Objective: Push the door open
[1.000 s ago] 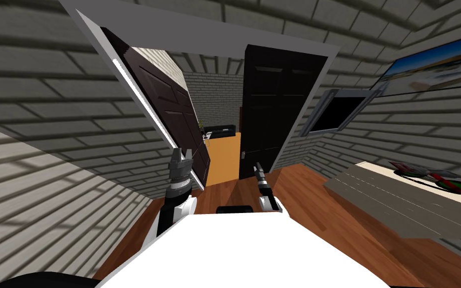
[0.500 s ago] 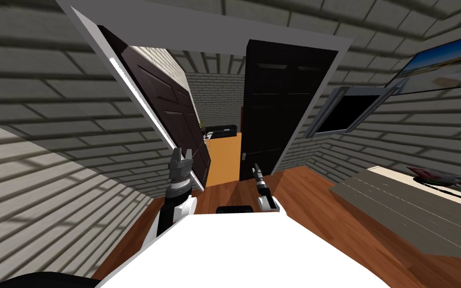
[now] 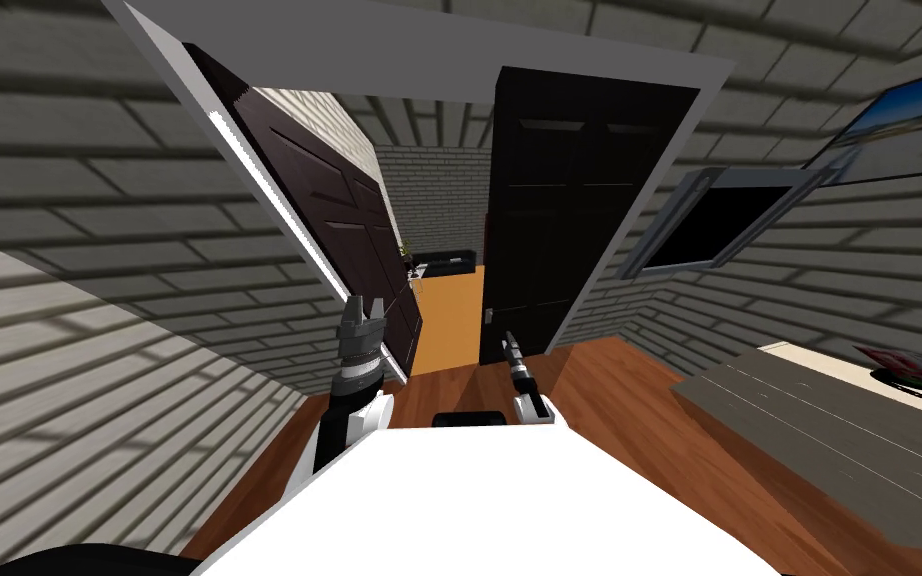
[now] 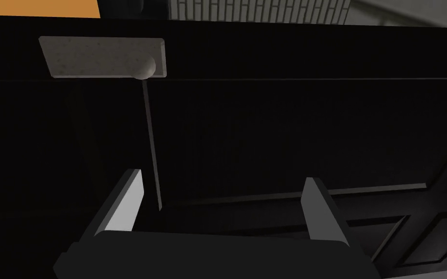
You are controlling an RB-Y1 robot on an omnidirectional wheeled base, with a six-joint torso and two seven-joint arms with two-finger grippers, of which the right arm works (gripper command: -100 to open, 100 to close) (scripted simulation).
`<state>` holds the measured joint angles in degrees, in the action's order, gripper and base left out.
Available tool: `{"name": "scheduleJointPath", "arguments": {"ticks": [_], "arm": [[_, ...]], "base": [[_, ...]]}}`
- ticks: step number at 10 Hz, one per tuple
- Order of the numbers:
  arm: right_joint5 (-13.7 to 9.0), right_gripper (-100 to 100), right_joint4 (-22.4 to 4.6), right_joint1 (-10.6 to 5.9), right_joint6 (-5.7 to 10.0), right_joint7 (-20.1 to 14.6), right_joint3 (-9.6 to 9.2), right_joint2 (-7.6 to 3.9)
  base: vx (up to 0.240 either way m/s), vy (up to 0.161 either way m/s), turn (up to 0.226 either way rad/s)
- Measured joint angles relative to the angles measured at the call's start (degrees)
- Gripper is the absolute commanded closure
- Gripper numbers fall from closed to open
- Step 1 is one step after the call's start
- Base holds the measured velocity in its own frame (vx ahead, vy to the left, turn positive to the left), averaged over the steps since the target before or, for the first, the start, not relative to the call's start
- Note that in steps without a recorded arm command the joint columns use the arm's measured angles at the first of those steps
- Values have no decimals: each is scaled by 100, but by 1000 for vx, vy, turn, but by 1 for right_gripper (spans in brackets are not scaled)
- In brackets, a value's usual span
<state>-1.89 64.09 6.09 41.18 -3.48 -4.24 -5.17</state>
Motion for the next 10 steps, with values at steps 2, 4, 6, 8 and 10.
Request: {"name": "scheduleJointPath", "arguments": {"ticks": [2,4,6,8,10], "arm": [[-25,-100,-433,-205,44,-1,-33,-11],[-39,-100,-692,-298,46,-5,-82,-23],[-55,-100,-1006,-425,78,-2,-118,-28],[-67,-100,-1270,-526,116,3,-150,-20],[-79,-100,-1534,-630,169,7,-171,-20]], "base": [[101,-62,59],[77,-33,55],[81,-46,39],[82,-40,35],[93,-41,30]]}}
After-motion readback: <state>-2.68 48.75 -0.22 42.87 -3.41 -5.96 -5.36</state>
